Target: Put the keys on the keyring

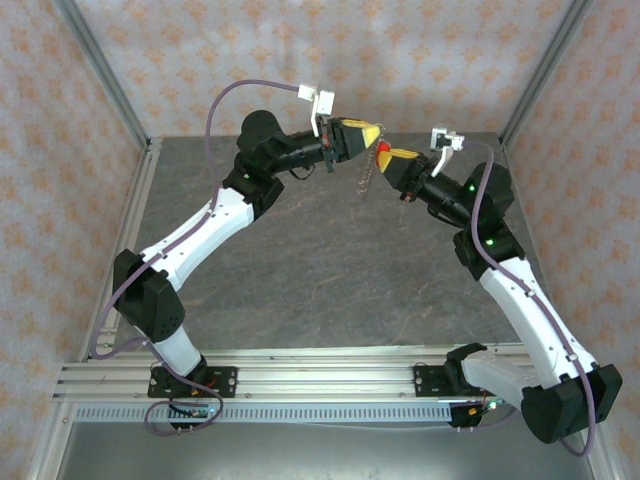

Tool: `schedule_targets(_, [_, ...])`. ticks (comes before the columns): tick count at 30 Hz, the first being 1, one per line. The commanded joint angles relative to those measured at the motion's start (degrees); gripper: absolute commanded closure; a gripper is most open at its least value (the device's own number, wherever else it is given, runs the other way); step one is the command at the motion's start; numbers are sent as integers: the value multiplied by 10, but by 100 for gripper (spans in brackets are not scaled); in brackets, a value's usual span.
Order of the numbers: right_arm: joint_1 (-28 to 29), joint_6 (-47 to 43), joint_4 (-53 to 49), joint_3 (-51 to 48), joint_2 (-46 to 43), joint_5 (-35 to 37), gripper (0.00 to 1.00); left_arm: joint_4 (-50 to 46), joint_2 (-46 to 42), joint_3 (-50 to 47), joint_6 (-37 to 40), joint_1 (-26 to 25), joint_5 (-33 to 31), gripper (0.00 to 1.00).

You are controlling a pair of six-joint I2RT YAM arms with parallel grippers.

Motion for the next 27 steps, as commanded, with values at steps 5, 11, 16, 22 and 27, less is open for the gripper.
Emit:
schedule_targets(5, [3, 33, 67, 15, 29, -22, 87, 16, 3, 27, 11, -3, 9, 100])
schedule_targets(11, [3, 33, 65, 13, 24, -15, 100, 9, 2, 25, 16, -3, 7, 100])
schedule_targets(16, [3, 19, 29, 9, 5, 16, 100, -19, -8, 18, 45, -3, -21, 100])
schedule_targets(22, [2, -7, -58, 26, -14, 53, 100, -72, -25, 12, 95, -3, -38, 100])
schedule_targets(27, [2, -35, -123, 55, -16, 55, 100, -104, -35, 9, 128, -3, -48, 100])
